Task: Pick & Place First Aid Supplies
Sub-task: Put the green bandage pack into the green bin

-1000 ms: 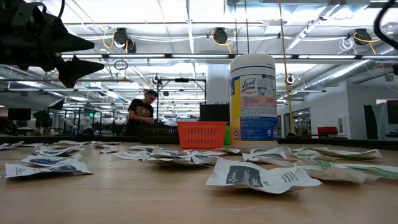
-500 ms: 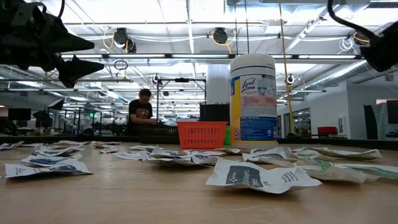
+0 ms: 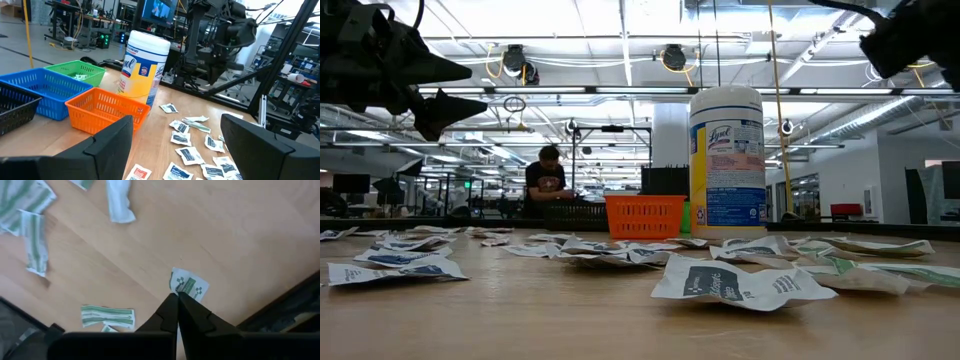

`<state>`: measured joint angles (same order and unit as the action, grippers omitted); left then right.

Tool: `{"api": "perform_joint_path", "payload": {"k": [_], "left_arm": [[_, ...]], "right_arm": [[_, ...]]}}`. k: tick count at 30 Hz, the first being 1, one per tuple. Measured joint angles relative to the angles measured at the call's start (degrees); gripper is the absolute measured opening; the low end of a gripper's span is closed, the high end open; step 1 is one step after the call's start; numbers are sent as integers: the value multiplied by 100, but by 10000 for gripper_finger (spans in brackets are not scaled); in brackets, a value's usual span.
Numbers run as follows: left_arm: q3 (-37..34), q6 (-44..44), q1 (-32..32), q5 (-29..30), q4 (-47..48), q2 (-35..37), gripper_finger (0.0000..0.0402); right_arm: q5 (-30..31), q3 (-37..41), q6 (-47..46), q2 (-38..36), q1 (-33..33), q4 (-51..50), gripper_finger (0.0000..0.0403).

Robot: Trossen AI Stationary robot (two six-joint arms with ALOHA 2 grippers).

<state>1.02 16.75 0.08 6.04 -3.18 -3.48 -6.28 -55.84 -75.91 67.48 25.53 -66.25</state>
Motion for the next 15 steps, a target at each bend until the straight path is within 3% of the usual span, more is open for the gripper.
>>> {"api": "perform_joint_path", "payload": {"k": [6, 15], "left_arm": [[-1, 0, 0, 0, 0, -1, 306], [-1, 0, 0, 0, 0, -1, 306]], "right_arm": [[-2, -22, 884, 0, -733, -9, 0], [11, -22, 2275, 0, -2519, -233, 0]]}}
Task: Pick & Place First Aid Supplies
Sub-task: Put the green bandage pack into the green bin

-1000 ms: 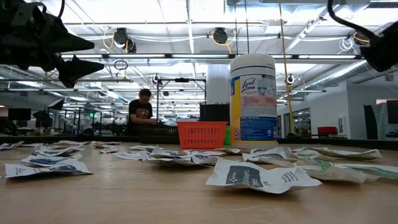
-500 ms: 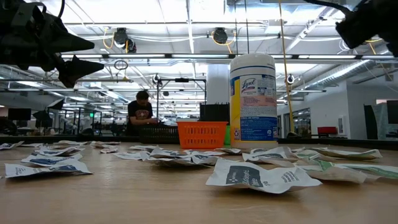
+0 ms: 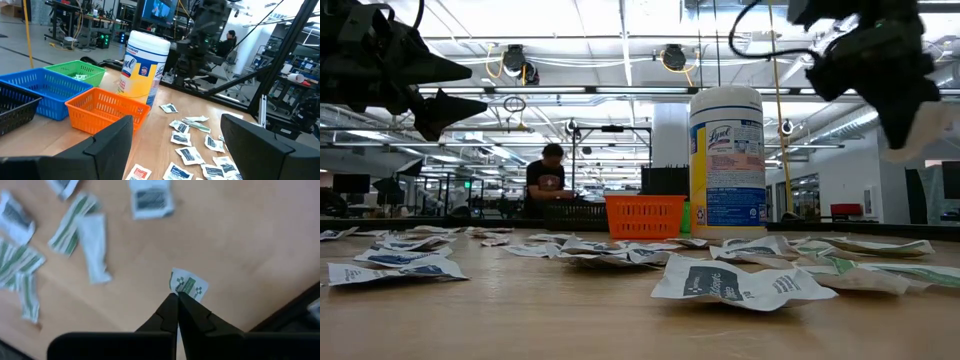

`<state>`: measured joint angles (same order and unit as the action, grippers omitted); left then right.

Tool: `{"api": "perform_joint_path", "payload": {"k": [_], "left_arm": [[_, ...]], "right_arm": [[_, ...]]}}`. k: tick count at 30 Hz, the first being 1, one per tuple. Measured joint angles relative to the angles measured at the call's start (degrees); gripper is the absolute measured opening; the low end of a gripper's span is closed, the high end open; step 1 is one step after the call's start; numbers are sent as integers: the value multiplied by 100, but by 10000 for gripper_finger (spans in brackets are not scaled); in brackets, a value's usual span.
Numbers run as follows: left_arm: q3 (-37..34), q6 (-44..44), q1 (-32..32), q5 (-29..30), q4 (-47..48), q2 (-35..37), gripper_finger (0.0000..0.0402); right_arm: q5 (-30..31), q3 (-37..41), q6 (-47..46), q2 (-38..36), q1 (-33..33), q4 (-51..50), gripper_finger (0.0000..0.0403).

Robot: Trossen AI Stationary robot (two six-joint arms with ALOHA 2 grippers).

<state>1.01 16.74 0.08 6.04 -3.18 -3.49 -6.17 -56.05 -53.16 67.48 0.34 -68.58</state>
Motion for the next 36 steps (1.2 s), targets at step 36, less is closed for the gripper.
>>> {"api": "perform_joint_path", "payload": {"k": [36], "left_arm": [[-1, -1, 0, 0, 0, 0, 306]], "right_arm": [[7, -2053, 3175, 2536, -5185, 258, 0]]}}
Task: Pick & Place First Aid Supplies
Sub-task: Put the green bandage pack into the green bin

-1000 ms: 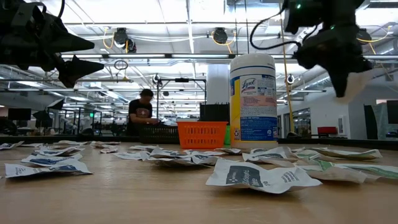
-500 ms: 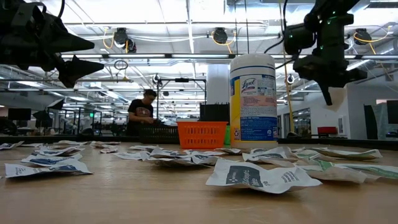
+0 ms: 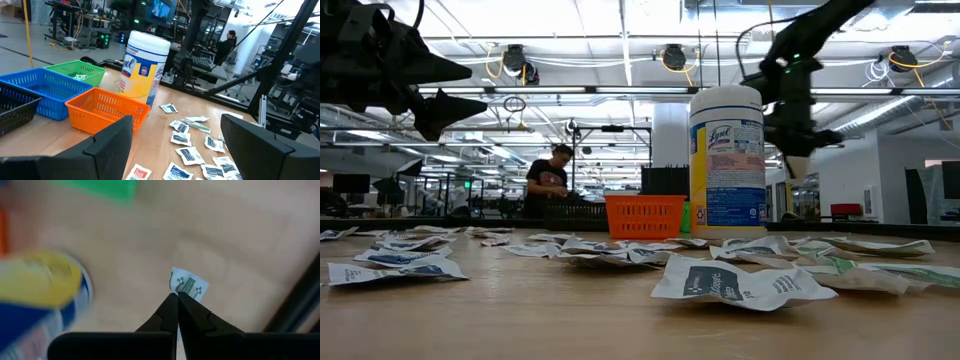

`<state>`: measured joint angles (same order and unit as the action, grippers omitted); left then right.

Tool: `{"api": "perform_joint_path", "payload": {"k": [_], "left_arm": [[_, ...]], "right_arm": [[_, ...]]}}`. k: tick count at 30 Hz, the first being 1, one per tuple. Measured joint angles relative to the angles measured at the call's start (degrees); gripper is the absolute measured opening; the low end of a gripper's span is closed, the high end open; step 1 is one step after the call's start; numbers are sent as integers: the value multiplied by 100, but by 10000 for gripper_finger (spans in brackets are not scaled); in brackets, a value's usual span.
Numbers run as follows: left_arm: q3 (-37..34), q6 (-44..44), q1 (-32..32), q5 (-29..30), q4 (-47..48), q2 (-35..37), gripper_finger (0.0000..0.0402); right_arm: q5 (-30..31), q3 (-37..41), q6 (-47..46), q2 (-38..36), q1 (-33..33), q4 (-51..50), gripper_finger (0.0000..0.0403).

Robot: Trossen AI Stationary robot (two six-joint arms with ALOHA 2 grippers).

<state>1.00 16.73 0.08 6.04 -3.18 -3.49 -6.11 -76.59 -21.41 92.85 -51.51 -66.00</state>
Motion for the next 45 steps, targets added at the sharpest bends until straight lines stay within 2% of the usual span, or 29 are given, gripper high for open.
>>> {"api": "perform_joint_path", "payload": {"k": [9, 14, 21, 29, 33, 40, 45], "left_arm": [[1, 1, 0, 0, 0, 1, 306], [2, 2, 0, 0, 0, 2, 305], [1, 2, 0, 0, -2, 0, 306], [2, 1, 0, 0, -1, 0, 306], [0, 2, 0, 0, -2, 0, 306], [0, 0, 0, 0, -2, 1, 306], [2, 2, 0, 0, 0, 0, 306]], "right_arm": [[-150, -2182, 411, 1693, -189, 8, 0], [-170, -2944, 435, 2363, -176, 42, 0], [-596, -3031, 436, 2834, -127, 236, 0], [-595, -3031, 603, 2921, -89, 410, 11], [-597, -3031, 616, 2926, -89, 348, 47], [-599, -3031, 719, 2926, -87, 427, 136], [-597, -3028, 717, 2859, -119, 434, 169]]}}
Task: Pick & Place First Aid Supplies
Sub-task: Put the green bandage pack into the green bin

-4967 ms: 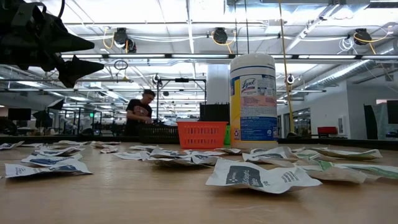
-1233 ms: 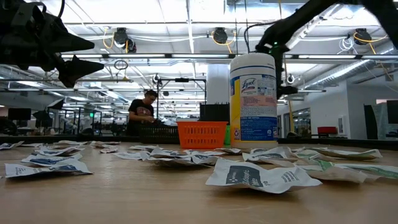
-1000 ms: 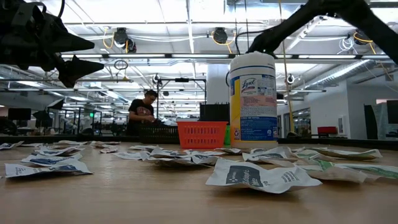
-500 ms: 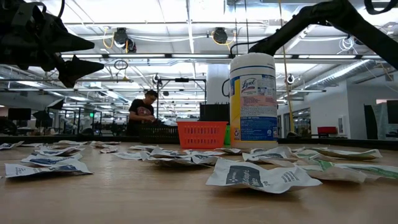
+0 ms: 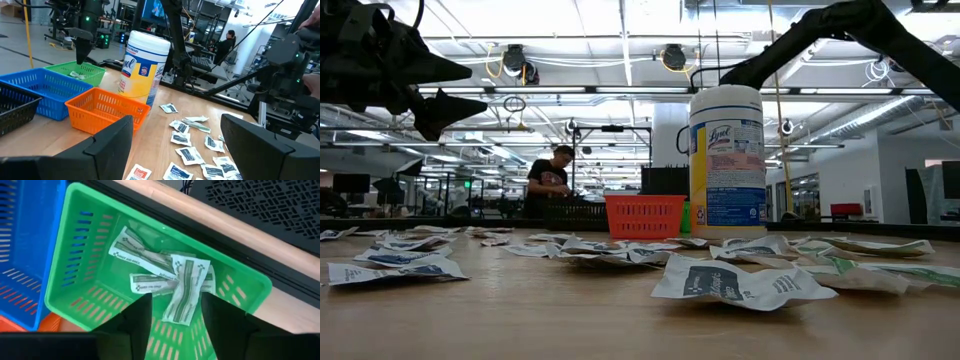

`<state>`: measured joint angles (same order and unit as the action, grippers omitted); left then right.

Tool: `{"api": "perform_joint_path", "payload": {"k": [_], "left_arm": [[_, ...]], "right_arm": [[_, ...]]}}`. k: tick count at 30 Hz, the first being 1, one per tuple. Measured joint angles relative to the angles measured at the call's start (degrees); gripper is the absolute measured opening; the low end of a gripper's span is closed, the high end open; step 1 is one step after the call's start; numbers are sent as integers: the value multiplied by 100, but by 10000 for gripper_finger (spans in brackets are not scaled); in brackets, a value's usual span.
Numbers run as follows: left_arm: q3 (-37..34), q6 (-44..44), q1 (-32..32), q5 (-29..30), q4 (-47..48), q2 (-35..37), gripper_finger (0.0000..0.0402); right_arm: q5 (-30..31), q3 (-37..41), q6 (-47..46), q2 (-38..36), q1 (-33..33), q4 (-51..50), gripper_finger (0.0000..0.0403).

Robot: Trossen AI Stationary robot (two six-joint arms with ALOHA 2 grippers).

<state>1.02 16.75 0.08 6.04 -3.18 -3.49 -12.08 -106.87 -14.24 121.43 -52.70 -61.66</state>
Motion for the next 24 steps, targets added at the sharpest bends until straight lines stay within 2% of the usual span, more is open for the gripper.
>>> {"api": "perform_joint_path", "payload": {"k": [11, 18, 21, 24], "left_arm": [[0, 0, 0, 0, -1, 0, 306], [-1, -1, 0, 0, -1, 0, 306], [-1, -2, 0, 0, -2, 0, 306], [0, -2, 0, 0, 0, 0, 306]], "right_arm": [[630, 0, 43, -406, -201, -531, 156], [636, 1, -131, -397, -245, -893, 155], [692, 268, -339, -603, -245, -763, 153], [903, 865, -530, -1046, -243, -433, 151]]}}
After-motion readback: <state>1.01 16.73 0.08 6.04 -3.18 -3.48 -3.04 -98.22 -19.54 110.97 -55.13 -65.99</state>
